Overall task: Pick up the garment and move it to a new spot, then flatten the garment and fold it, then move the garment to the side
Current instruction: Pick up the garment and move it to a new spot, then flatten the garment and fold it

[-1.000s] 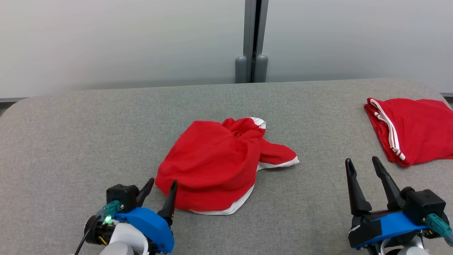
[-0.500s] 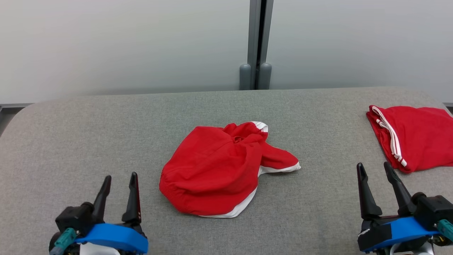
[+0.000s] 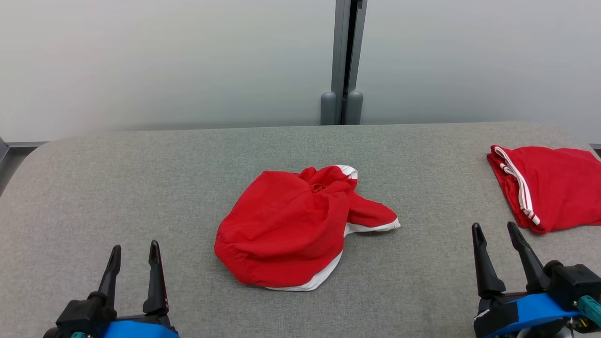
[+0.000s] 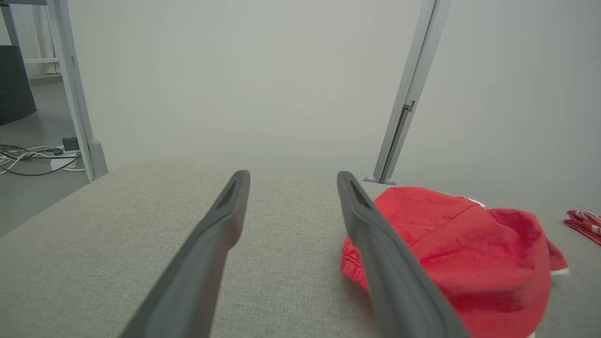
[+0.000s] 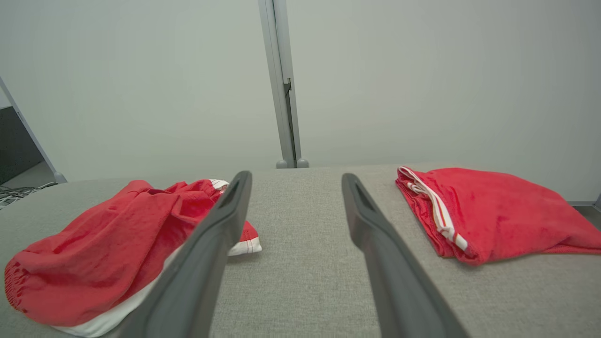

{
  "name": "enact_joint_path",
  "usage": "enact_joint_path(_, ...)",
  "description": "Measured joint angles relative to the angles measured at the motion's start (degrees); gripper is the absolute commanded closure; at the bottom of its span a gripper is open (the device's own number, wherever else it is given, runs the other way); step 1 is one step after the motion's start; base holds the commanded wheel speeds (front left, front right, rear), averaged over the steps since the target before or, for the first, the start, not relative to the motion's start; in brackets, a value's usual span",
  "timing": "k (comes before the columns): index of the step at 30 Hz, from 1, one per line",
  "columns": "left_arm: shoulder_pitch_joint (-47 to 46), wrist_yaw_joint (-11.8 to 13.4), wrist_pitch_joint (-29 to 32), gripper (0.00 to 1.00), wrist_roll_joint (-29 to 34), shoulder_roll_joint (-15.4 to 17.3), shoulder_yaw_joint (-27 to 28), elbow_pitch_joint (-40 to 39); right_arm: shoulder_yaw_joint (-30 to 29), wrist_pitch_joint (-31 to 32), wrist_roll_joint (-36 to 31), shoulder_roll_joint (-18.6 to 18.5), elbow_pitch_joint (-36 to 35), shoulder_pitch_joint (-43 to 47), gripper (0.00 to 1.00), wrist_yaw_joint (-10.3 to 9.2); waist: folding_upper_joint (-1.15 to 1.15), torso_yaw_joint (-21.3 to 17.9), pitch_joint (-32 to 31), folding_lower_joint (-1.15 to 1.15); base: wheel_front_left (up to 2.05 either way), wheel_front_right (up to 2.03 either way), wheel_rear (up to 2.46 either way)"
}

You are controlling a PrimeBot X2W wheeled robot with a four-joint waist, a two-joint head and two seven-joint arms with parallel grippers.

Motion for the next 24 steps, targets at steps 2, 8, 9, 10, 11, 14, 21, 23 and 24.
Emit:
enact_joint_path(2, 0.29, -0.41, 0.00, 0.00, 1.11, -0.36, 0.54, 1.20, -0.04, -0.03, -0.16, 0.00, 0.35, 0.10, 0.00, 0.00, 0.00, 0.07, -0.08, 0.00, 0.00, 0.00, 0.00)
enact_joint_path(8, 0.62, -1.96, 0.00, 0.00, 2.82, -0.84, 1.02, 5.08, -0.05, 0.03, -0.91, 0.00, 1.47, 0.69, 0.00, 0.00, 0.00, 0.23, -0.25, 0.00, 0.00, 0.00, 0.00)
enact_joint_path(9, 0.60, -2.11, 0.01, 0.00, 2.93, -0.89, 1.04, 5.42, -0.07, 0.04, -0.94, 0.00, 1.63, 0.87, 0.00, 0.00, 0.00, 0.23, -0.25, 0.00, 0.00, 0.00, 0.00)
enact_joint_path(10, 0.57, -2.21, 0.00, 0.00, 3.01, -0.96, 1.12, 5.68, -0.08, 0.04, -0.97, 0.00, 1.72, 0.98, 0.00, 0.00, 0.00, 0.23, -0.24, 0.00, 0.00, 0.00, 0.00)
enact_joint_path(11, 0.54, -2.43, 0.01, 0.00, 3.23, -1.01, 1.20, 5.90, -0.09, 0.04, -0.97, 0.00, 1.76, 0.98, 0.00, 0.00, 0.00, 0.21, -0.21, 0.00, 0.00, 0.00, 0.00)
enact_joint_path(14, 0.12, -2.61, 0.00, 0.00, 3.68, -1.26, 1.48, 6.04, -0.14, 0.04, -0.91, 0.00, 1.79, 0.98, 0.00, 0.00, 0.00, 0.11, -0.10, 0.00, 0.00, 0.00, 0.00)
enact_joint_path(21, -0.18, -3.46, 0.00, 0.00, 4.33, -1.91, 2.02, 6.41, 0.25, 0.03, -0.53, 0.00, 1.98, 0.94, 0.00, 0.00, 0.00, -0.04, -0.05, 0.00, 0.00, 0.00, 0.00)
enact_joint_path(23, -0.18, -3.60, 0.00, 0.00, 4.38, -2.05, 2.12, 6.58, 0.29, 0.02, -0.44, 0.00, 1.99, 0.93, 0.00, 0.00, 0.00, -0.06, -0.02, 0.00, 0.00, 0.00, 0.00)
enact_joint_path(24, -0.20, -3.64, 0.00, 0.00, 4.39, -2.12, 2.14, 6.69, 0.32, 0.02, -0.44, 0.00, 2.00, 0.92, 0.00, 0.00, 0.00, -0.07, 0.02, 0.00, 0.00, 0.00, 0.00)
